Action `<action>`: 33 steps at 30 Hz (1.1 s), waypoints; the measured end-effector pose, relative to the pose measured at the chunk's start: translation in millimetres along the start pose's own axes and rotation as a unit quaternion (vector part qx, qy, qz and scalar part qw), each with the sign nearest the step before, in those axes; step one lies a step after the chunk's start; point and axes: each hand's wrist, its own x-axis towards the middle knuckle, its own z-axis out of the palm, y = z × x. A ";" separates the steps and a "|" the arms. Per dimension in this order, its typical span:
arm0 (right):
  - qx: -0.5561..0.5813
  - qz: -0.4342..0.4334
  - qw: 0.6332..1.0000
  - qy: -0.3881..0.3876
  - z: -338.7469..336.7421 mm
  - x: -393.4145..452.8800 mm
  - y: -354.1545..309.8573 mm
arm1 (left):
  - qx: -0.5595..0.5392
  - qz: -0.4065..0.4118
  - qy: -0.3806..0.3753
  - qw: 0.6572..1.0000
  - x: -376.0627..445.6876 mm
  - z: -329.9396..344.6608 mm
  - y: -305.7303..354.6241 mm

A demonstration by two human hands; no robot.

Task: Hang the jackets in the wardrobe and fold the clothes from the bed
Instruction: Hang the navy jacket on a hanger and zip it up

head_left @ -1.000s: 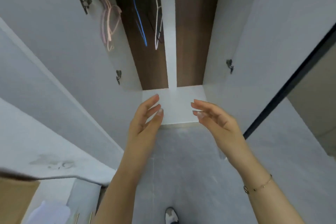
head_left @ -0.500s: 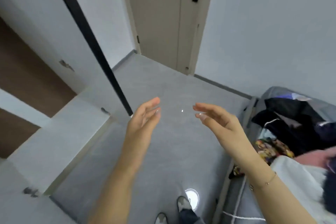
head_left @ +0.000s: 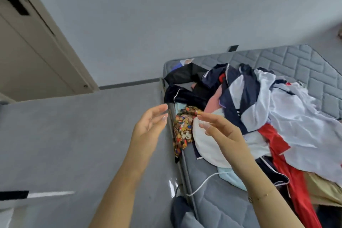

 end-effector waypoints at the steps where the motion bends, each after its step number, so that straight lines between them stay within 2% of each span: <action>1: 0.003 0.008 1.000 0.013 -13.5 12.5 3.9 | 0.007 -0.005 -0.012 1.000 17.1 15.1 -2.5; 11: -0.028 0.040 0.994 0.097 -104.4 138.9 37.2 | 0.075 -0.038 -0.126 0.989 172.8 119.8 -16.6; 20: -0.012 0.099 0.974 0.205 -123.8 241.1 65.8 | 0.094 -0.078 -0.198 0.973 322.2 160.6 -35.7; 25: -0.003 0.147 0.948 0.283 -113.1 328.1 81.4 | 0.114 -0.108 -0.268 0.950 440.3 176.4 -56.2; 30: 0.023 0.169 0.900 0.400 -91.5 416.4 83.6 | 0.163 -0.128 -0.338 0.918 549.8 187.3 -63.5; 33: -0.008 0.175 0.876 0.450 -94.3 454.4 89.6 | 0.174 -0.131 -0.374 0.902 596.3 203.1 -67.1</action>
